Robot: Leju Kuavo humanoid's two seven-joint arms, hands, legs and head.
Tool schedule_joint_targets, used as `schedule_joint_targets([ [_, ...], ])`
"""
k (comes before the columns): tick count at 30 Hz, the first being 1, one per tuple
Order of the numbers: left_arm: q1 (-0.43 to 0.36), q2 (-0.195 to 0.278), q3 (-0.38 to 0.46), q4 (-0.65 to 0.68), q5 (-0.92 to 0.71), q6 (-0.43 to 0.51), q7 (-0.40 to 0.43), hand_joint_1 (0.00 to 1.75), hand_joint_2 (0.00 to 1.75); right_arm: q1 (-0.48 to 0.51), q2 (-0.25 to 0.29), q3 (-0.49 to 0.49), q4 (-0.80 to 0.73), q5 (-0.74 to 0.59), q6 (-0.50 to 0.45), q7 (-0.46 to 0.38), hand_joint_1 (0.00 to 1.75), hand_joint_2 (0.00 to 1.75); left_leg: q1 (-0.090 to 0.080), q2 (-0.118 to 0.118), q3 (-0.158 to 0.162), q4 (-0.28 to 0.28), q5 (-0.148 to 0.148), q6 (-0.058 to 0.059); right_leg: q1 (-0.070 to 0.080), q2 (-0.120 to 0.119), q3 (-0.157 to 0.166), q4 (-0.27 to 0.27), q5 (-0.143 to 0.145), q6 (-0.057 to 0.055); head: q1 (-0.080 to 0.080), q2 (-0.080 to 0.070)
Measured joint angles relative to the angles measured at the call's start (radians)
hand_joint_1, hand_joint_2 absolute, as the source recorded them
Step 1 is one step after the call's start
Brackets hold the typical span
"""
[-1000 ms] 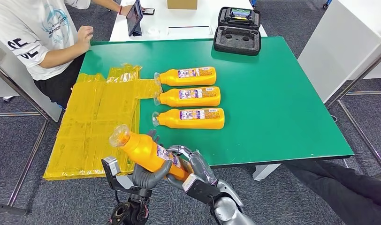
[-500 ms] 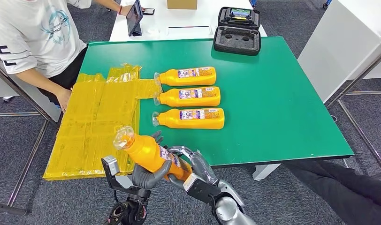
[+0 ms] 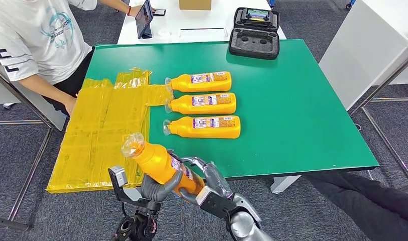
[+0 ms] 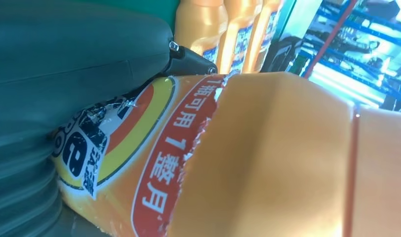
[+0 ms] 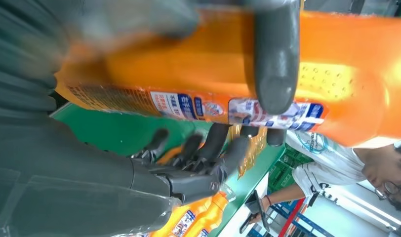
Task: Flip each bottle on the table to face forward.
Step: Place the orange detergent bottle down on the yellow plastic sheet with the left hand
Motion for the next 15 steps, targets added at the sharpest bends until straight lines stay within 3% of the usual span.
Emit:
schedule_joint_targets([
  [4,0.001,0.0,0.003,-0.013,-0.005,0.032,0.0,1.75,1.75,0.012,0.006,0.0,-0.014,-0.009,-0.015,0.008,0.0,0.0,0.0,0.0,0.0,0.0,0.0,0.0,0.0,0.0,0.0,0.0,0.0,0.0,0.0,0.0],
  [15,-0.005,0.003,0.03,-0.056,-0.05,0.164,-0.034,1.75,1.75,0.017,0.009,0.004,-0.108,-0.089,-0.05,0.013,0.0,0.0,0.0,0.0,0.0,0.0,0.0,0.0,0.0,0.0,0.0,0.0,0.0,0.0,0.0,0.0],
])
